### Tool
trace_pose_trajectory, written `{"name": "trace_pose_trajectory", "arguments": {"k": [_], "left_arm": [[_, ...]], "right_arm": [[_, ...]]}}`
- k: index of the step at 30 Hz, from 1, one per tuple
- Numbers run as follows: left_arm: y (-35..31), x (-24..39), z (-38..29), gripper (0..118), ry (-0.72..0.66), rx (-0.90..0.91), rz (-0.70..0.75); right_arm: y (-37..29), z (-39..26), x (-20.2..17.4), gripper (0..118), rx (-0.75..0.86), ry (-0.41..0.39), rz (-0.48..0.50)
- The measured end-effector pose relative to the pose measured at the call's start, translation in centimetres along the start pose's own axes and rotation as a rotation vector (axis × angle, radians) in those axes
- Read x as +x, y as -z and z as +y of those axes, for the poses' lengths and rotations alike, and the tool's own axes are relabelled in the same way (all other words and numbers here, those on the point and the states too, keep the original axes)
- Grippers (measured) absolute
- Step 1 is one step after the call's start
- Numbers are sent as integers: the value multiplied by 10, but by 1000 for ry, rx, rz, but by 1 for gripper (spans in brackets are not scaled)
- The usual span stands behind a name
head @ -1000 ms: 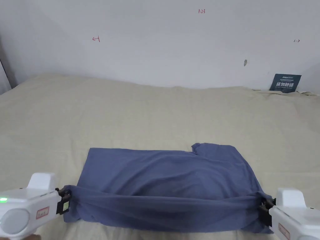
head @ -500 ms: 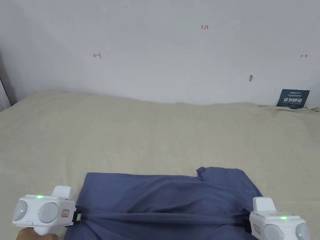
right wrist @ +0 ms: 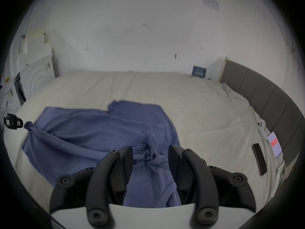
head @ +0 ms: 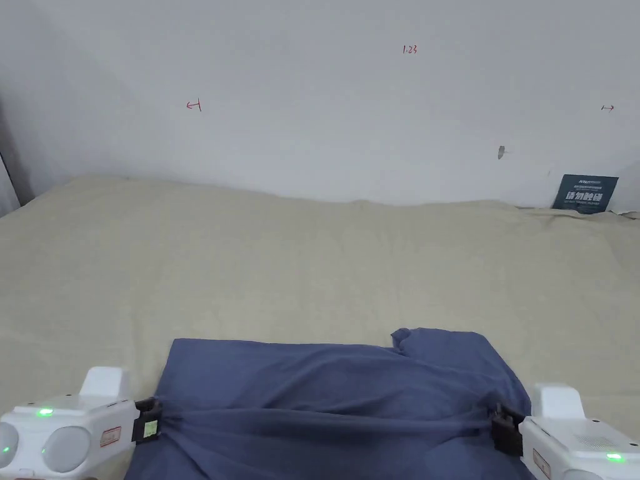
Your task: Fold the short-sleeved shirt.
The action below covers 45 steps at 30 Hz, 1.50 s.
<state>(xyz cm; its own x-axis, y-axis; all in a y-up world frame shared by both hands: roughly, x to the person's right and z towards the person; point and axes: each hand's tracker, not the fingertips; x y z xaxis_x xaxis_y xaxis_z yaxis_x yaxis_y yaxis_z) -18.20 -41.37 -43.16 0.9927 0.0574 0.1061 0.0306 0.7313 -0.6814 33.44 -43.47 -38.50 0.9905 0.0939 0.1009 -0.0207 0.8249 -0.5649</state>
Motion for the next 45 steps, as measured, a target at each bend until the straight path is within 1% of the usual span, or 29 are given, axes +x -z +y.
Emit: {"name": "trace_pose_trajectory", "arguments": {"k": [3, 4, 5, 6, 7, 8, 9, 10, 11, 12, 15, 16, 21, 25, 28, 30, 31, 33, 34, 35, 36, 37, 38, 39, 41, 43, 45], "left_arm": [[-35, 7, -13, 39, 2, 96, -2], [-45, 9, -18, 39, -8, 122, 9], [-55, 11, -24, 39, -21, 160, 15], [-65, 14, -30, 38, -27, 177, 8], [-75, 17, -37, 38, -44, 194, 8], [-77, 16, -46, 34, -36, 199, 4], [-82, 18, -52, 25, -28, 203, 10], [-88, 23, -58, 16, -11, 218, 20], [-95, 28, -65, 3, 13, 230, 35], [-96, 27, -72, 0, 24, 241, 43], [-108, 32, -88, 0, 31, 262, 36], [-110, 31, -94, 0, 19, 265, 31], [-108, 28, -107, 0, -76, 237, 13], [-73, 9, -94, 0, -119, 150, 13], [-36, -8, -75, 0, -154, 14, -22], [-16, -18, -66, 0, -150, -12, 0], [-5, -23, -61, 0, -146, -56, 2], [-1, -15, -53, 0, -109, -109, 37], [6, -17, -49, 3, -97, -143, 50], [11, -18, -48, 13, -85, -151, 57], [2, -8, -45, 25, -72, -167, 66], [4, -6, -43, 41, -73, -183, 67], [8, -6, -44, 66, -76, -210, 55], [12, -6, -45, 75, -81, -251, 39], [19, -5, -47, 77, -107, -278, 43], [24, -1, -50, 74, -108, -314, 61], [26, 5, -55, 70, -65, -340, 101]], "right_arm": [[-36, -6, -6, 47, 90, 11, -7], [-48, -10, -8, 44, 115, 24, -17], [-59, -15, -9, 35, 140, 37, -14], [-66, -19, -12, 22, 153, 42, -6], [-76, -25, -16, 13, 163, 40, -9], [-86, -30, -20, 9, 188, 37, -19], [-94, -36, -23, 3, 209, 31, -26], [-103, -40, -27, 0, 217, 24, -21], [-112, -45, -30, 0, 234, 25, -19], [-119, -50, -32, 0, 246, 29, -16], [-141, -62, -39, 0, 263, 41, -16], [-147, -66, -41, 0, 271, 45, -32], [-157, -76, -48, 0, 259, 24, -15], [-152, -76, -51, 0, 235, 39, -4], [-147, -74, -53, 0, 220, 36, -4], [-145, -73, -53, 0, 218, 35, 2], [-143, -72, -53, 0, 214, 33, -2], [-142, -72, -53, 0, 207, 30, 1], [-140, -72, -53, 0, 201, 31, -2], [-139, -72, -53, 0, 198, 30, -1], [-139, -73, -53, 0, 195, 30, 0], [-138, -73, -53, 0, 194, 29, -3], [-138, -73, -53, 0, 193, 26, -6], [-138, -73, -53, 0, 190, 24, -6], [-137, -74, -53, 0, 190, 24, -7], [-137, -74, -52, 0, 184, 20, -12], [-136, -75, -52, 0, 181, 24, -11]]}}
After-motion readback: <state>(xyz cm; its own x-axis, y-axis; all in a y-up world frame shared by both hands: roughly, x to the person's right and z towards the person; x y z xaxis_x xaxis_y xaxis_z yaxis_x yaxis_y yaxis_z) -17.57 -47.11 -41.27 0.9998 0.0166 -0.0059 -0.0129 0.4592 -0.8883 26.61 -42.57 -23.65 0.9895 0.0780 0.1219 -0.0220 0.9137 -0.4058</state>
